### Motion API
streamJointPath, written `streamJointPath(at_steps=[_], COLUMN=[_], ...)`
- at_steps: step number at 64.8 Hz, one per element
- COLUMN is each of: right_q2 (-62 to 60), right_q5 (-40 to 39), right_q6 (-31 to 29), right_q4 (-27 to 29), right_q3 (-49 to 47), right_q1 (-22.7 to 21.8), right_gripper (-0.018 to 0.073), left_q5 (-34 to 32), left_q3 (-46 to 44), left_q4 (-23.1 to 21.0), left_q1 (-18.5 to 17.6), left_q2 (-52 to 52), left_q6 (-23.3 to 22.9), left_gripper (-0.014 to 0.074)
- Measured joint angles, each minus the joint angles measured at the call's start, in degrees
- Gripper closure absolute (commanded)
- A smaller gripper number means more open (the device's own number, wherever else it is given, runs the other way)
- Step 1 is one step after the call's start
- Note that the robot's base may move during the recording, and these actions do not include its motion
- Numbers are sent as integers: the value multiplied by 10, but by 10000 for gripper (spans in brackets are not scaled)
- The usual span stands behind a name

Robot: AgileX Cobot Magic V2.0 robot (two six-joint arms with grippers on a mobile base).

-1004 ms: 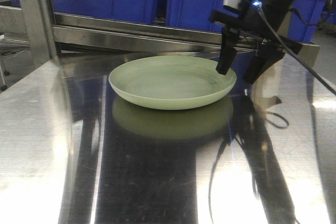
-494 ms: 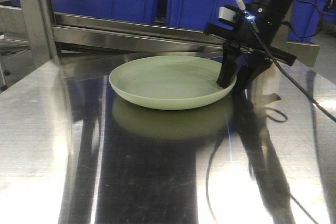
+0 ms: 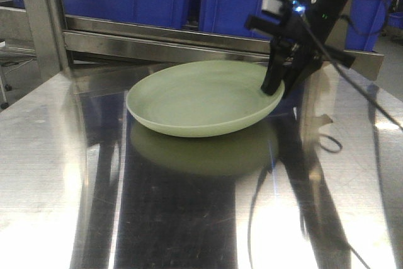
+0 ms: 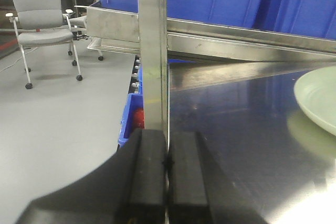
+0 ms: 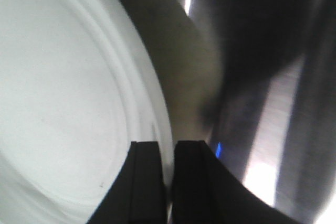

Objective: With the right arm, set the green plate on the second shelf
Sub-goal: 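Close the right gripper on the plate rim and lift it up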

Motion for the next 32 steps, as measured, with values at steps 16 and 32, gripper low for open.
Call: streamJointPath(at_steps=[16, 32], right_q2=[-133, -290], right_q5=[8, 14], right_q6=[-4, -4], right_q4=[-67, -74], right_q3=[0, 0], right_q1=[0, 0], right_gripper=[503, 503], left_q5=[0, 0], left_q3=[0, 0], left_q4=[0, 0], left_q1=[0, 0], left_q2=[0, 0], left_q6=[0, 0], left_gripper=[466, 466])
